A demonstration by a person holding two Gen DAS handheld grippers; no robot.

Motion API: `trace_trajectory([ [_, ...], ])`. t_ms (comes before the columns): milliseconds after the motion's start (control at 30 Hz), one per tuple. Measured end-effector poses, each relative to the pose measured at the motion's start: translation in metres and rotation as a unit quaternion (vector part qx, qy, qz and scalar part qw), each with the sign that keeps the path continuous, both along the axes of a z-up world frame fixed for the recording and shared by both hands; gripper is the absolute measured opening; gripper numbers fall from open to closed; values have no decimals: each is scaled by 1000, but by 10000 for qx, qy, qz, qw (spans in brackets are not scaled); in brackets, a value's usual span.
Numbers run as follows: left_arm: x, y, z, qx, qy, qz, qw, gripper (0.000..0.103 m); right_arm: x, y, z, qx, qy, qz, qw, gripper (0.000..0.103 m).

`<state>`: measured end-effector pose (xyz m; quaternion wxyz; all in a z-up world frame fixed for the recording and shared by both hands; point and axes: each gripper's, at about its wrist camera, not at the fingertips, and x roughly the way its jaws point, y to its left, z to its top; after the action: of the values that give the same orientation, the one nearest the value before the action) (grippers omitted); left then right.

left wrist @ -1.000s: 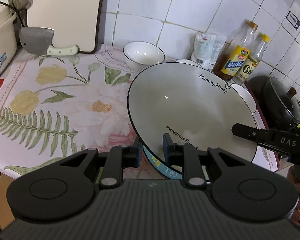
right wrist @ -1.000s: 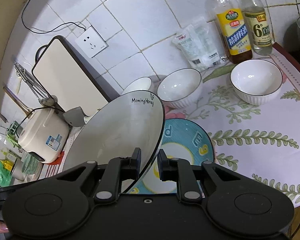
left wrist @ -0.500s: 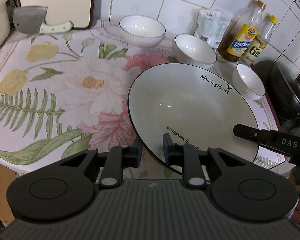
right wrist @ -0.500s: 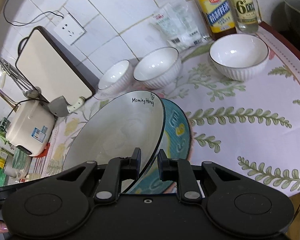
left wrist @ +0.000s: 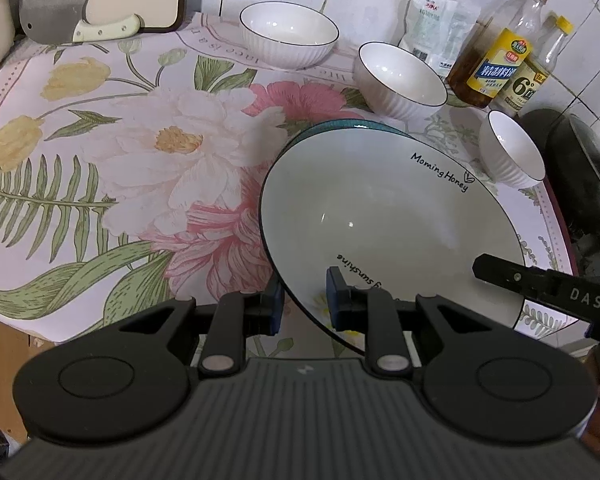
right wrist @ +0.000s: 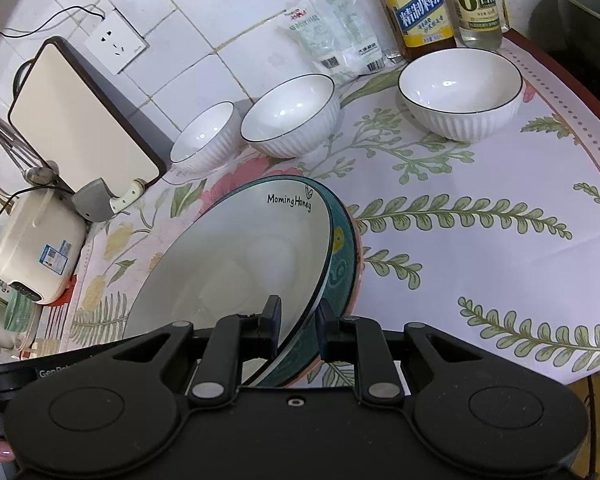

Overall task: Organize plates and bowls
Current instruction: 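Carry the white plate with the left tool over the blue plate stack, then lower the white plate onto the blue plate and open the left tool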

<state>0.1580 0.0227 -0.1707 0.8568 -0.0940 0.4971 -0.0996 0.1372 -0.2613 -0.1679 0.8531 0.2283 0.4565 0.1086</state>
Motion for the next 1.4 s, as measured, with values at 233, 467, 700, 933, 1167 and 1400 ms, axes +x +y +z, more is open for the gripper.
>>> trace_trajectory([
  [233, 2, 0, -6, -2, 99, 49, 9999, 20, 1, 4, -2, -205, 29, 77, 9998, 23],
  [467, 2, 0, -5, 18, 89, 48, 9999, 20, 2, 6, -2, -303, 25, 116, 9995, 23],
  [700, 6, 4, -6, -105, 170, 113, 9997, 21, 2, 18, 3, -750, 13, 261, 9968, 24],
  [933, 5, 0, -8, -99, 204, 103, 9997, 20, 1, 31, 7, -1354, -15, 349, 9902, 28],
  [1167, -3, -7, -6, 54, 213, -6, 9998, 19, 1, 30, 0, -1480, 89, 309, 9885, 29],
  [1400, -1, -8, -8, 60, 226, 71, 9997, 19, 0, 33, -1, -1609, -74, 292, 9865, 30],
])
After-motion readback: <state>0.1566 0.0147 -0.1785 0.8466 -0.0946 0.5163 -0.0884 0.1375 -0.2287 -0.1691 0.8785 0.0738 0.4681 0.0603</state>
